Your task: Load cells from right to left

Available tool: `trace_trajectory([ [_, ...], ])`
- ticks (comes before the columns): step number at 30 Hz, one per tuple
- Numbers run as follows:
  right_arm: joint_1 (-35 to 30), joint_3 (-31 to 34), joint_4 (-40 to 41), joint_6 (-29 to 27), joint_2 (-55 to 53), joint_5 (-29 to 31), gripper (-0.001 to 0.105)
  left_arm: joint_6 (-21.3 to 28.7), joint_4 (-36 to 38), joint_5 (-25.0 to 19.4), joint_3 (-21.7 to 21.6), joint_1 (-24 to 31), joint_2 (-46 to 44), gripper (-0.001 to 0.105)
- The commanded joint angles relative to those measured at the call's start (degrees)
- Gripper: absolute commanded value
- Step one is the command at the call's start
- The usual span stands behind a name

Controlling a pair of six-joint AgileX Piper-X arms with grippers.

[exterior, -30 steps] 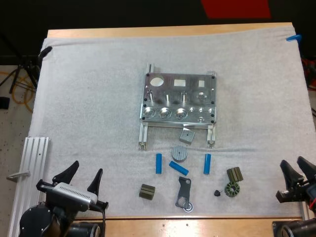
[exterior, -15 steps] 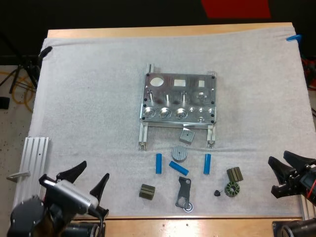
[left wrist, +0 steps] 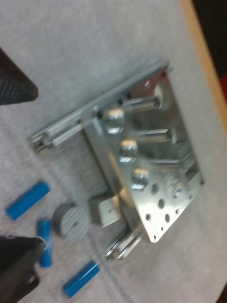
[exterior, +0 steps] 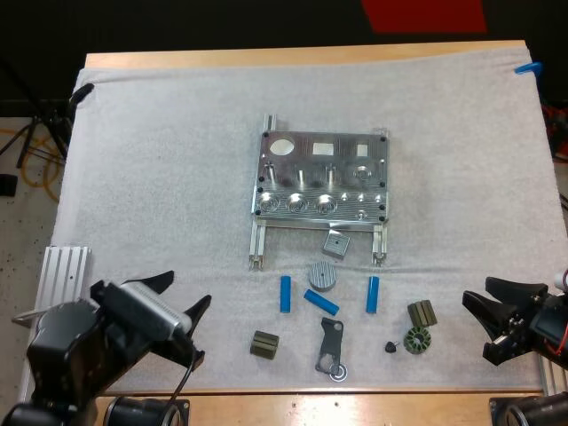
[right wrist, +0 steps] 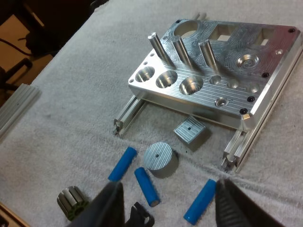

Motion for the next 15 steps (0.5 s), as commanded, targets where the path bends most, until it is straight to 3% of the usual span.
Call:
trace_trajectory([
  [1,-0.2,-0.5,-0.2,-1.1,0.0,-1.5,0.044,0.0,1.2,0.3,-0.4,-1.6,1.8,0.059],
  [15,-0.2,-0.5,-0.2,-1.2,0.0,-7.5,0.044,-0.7,2.5,-5.2,-0.4,-12.0,13.4,0.059],
])
